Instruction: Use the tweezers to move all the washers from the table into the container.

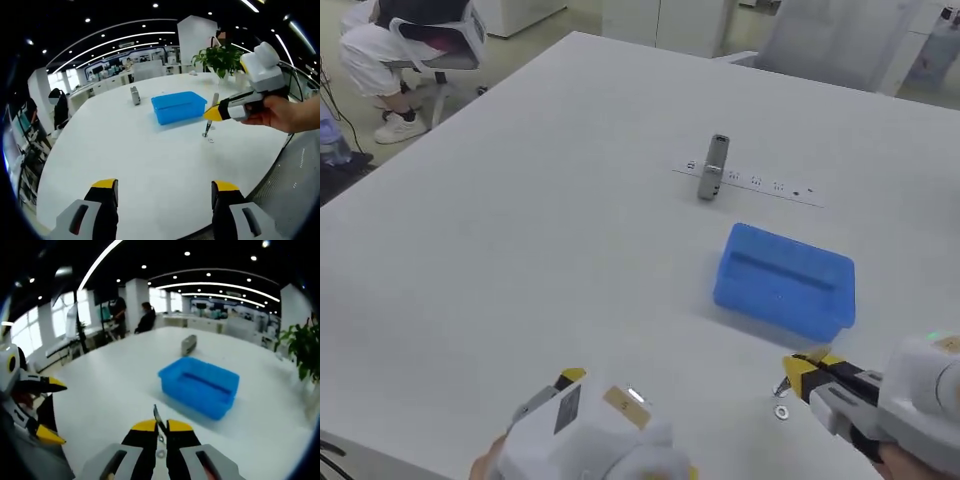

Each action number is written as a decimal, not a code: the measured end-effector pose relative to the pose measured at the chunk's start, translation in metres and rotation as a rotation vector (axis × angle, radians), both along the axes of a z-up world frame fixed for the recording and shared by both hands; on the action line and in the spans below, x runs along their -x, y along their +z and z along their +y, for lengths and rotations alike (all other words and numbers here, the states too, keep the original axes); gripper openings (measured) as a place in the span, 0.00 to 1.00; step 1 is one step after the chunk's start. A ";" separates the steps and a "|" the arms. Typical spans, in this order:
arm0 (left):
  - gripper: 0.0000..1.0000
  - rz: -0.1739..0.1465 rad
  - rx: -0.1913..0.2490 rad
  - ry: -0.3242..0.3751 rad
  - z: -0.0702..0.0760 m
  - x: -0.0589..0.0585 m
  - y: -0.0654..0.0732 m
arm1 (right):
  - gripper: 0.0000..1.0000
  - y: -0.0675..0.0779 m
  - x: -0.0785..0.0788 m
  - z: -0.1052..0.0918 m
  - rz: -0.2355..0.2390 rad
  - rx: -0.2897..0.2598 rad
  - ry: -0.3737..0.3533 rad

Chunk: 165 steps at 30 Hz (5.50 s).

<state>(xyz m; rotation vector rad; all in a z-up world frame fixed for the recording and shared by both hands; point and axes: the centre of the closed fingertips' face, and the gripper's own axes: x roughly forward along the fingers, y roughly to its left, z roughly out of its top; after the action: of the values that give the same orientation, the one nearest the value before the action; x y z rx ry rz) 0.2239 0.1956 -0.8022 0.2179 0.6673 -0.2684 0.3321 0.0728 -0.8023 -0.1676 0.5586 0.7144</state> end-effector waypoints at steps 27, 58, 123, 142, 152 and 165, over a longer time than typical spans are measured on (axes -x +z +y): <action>0.76 0.002 -0.013 0.002 0.001 0.000 -0.001 | 0.01 0.003 -0.014 -0.011 0.080 -0.037 0.007; 0.75 0.015 -0.026 0.001 0.003 0.001 -0.004 | 0.01 0.000 -0.009 -0.003 0.038 0.004 0.009; 0.74 0.039 -0.036 -0.003 0.002 0.002 -0.008 | 0.01 0.043 -0.135 0.003 -0.051 -0.049 -0.079; 0.76 0.028 0.044 -0.075 -0.014 0.004 -0.002 | 0.02 0.014 -0.133 0.008 -0.003 -0.014 -0.063; 0.77 0.021 0.088 -0.170 -0.032 0.009 0.002 | 0.02 0.007 -0.127 0.012 0.019 -0.020 -0.075; 0.92 -0.076 0.211 -0.300 -0.066 0.013 0.027 | 0.02 0.031 -0.124 0.006 -0.029 -0.041 -0.088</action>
<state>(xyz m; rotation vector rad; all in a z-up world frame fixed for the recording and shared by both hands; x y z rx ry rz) 0.2107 0.1301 -0.7756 0.1248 0.5258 -0.6119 0.4565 0.0789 -0.7709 -0.1139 0.5202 0.6369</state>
